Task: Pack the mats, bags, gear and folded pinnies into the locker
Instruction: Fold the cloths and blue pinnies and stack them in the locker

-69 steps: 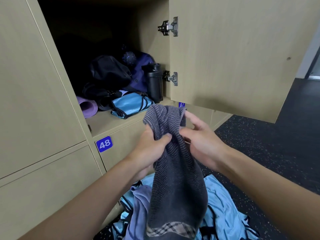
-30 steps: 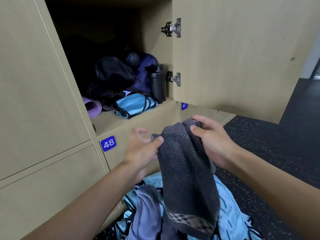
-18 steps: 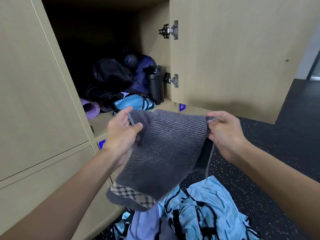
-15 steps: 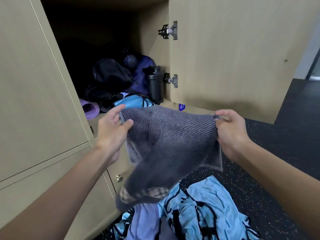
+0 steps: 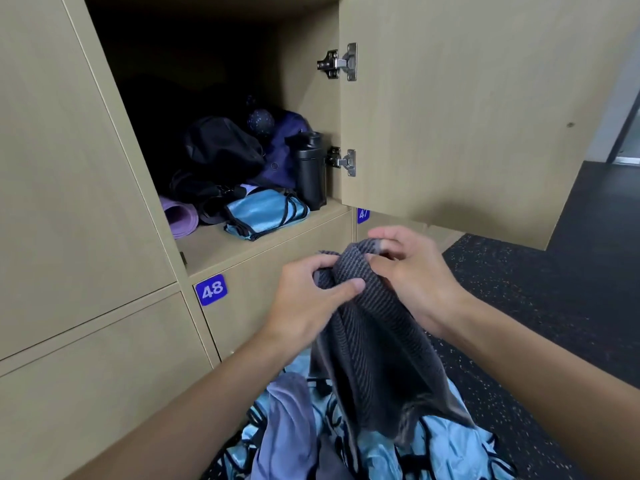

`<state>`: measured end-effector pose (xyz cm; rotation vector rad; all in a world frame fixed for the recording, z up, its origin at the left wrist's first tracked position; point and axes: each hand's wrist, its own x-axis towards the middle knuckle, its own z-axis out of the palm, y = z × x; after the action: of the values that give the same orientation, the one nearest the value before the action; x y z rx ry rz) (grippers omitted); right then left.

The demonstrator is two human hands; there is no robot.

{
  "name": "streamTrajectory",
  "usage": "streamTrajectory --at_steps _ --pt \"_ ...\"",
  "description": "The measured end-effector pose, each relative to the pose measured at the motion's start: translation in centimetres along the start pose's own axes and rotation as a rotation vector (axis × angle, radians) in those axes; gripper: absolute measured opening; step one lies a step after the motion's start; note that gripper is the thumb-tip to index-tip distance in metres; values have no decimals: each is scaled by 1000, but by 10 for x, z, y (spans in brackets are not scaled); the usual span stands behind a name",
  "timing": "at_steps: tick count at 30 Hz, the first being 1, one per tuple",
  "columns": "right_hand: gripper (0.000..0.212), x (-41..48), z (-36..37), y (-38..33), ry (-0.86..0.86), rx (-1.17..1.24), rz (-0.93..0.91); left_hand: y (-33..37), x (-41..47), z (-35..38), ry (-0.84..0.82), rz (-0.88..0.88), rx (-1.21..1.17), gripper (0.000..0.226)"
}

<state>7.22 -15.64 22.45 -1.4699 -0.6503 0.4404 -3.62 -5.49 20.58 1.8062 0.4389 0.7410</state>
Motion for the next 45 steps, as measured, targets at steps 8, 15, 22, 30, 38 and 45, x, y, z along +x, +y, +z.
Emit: streamTrajectory --at_steps 8,15,22,30,38,45 --pt "79 -8 2 13 -230 11 109 8 4 -5 167 -45 -101 19" --pt "34 5 -5 6 58 27 -21 10 13 -19 274 -144 -195 22" --pt "14 4 -16 8 -45 36 222 -5 25 -41 161 -217 -71 65" --pt "16 -5 -21 2 -67 -30 232 -5 20 -48 214 -243 46 43" --pt "17 -11 -5 -10 -70 319 181 -2 -2 -1 -121 -95 149 14" --pt "59 -20 -6 -6 -232 -296 -66 10 3 -7 65 -139 -66 5"
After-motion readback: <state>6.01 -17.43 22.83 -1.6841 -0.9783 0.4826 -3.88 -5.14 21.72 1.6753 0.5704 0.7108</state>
